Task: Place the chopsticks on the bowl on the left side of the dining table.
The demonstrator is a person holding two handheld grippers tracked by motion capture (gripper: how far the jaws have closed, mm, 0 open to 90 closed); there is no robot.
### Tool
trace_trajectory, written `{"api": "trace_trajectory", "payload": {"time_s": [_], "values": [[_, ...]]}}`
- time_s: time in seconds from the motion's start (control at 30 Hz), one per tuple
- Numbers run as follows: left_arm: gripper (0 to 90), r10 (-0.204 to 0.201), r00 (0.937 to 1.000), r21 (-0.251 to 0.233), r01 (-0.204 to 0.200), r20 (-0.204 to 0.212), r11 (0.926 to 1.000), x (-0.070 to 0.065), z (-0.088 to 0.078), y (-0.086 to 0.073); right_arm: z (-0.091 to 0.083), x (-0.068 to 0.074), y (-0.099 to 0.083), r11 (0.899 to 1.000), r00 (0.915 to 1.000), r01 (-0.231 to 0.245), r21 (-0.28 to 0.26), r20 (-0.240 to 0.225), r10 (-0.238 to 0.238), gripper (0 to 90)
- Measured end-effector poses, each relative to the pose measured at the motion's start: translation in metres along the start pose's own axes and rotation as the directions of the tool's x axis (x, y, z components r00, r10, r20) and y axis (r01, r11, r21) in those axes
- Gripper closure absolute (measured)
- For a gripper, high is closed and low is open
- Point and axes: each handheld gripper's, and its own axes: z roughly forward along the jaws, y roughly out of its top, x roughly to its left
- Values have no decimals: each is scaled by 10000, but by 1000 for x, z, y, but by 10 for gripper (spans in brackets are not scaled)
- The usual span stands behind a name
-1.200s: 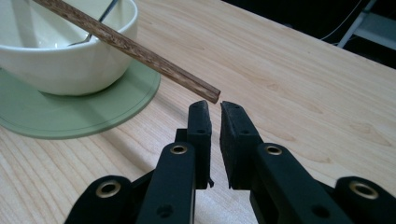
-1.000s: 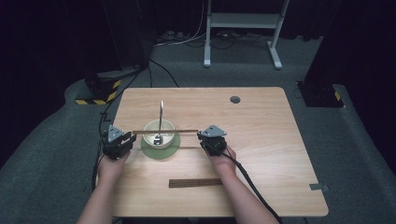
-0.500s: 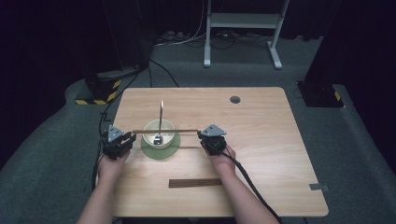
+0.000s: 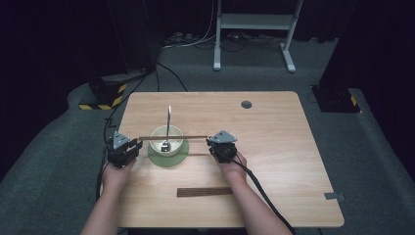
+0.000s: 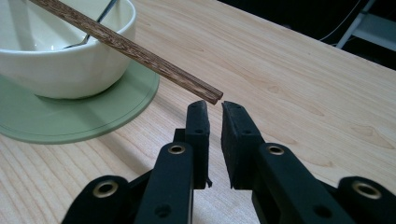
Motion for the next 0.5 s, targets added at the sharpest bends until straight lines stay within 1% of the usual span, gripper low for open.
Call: {"api": "trace_trajectory", "payload": {"time_s": [0.13,0.2,0.23,0.27,0.3,0.43,0.47,0.5], "values": [[708,-59,10000,-34,59,-5,10000,0,0,0,0,0,0,10000,10000,-25,-11,5,25,768],[703,-13,10000,5,13,7,10000,0,0,0,-1,1,-1,9999,9999,-119,8,3,119,748],[696,-4,10000,95,4,-1,10000,-1,0,0,-1,1,-1,10000,10000,-89,3,3,89,730],[684,-91,9999,78,92,-41,9999,-2,0,-1,-2,1,-1,10000,10000,-25,-5,9,25,705],[670,-41,10000,100,41,-36,9999,-2,-1,-1,-3,2,-1,9999,9999,-105,18,13,105,676],[609,-29,9999,182,31,-112,9998,-5,-7,0,-12,2,-5,9999,9999,-155,-46,10,155,583],[593,-129,9998,116,131,-136,9998,-7,-9,0,-15,1,-6,9999,9999,-162,-24,6,162,559],[581,-82,9999,22,82,-148,10000,-7,-11,-1,-20,0,-9,9998,9998,-210,31,-9,210,528]]}}
